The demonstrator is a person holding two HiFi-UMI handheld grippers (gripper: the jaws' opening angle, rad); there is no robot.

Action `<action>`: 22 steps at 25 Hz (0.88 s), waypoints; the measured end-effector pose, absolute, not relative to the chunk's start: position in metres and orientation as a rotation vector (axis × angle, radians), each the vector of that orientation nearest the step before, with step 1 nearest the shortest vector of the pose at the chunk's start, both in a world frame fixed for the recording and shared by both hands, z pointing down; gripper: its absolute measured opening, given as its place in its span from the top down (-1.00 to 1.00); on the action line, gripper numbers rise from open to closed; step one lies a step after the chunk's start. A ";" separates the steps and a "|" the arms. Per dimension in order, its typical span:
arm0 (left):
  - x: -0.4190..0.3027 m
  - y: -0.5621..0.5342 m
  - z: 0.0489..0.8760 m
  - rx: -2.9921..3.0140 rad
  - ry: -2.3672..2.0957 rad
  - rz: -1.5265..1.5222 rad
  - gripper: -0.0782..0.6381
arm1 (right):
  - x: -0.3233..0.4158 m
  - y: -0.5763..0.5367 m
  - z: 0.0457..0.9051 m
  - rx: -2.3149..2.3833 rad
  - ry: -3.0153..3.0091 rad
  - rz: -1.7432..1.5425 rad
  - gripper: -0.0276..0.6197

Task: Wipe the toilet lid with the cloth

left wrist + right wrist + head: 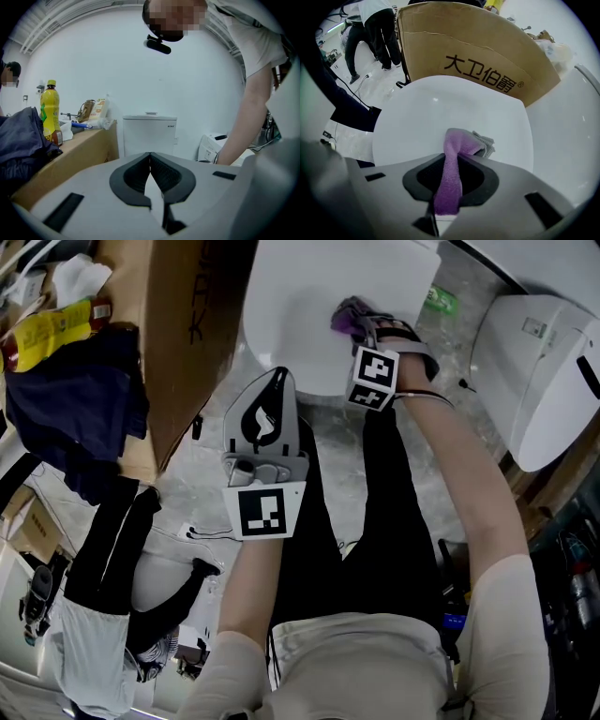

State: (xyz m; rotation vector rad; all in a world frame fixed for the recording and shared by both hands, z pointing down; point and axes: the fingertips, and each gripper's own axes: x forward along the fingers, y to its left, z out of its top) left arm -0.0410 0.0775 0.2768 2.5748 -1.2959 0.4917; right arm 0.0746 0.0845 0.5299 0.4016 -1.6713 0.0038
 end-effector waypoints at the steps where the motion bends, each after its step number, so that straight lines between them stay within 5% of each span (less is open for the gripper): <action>1: -0.043 0.081 0.276 2.578 -1.294 0.494 0.74 | 0.072 0.090 0.530 0.398 -1.673 0.009 0.65; 22: -0.072 0.110 0.275 2.565 -1.305 0.471 0.74 | 0.018 0.205 0.536 0.314 -1.723 0.129 0.65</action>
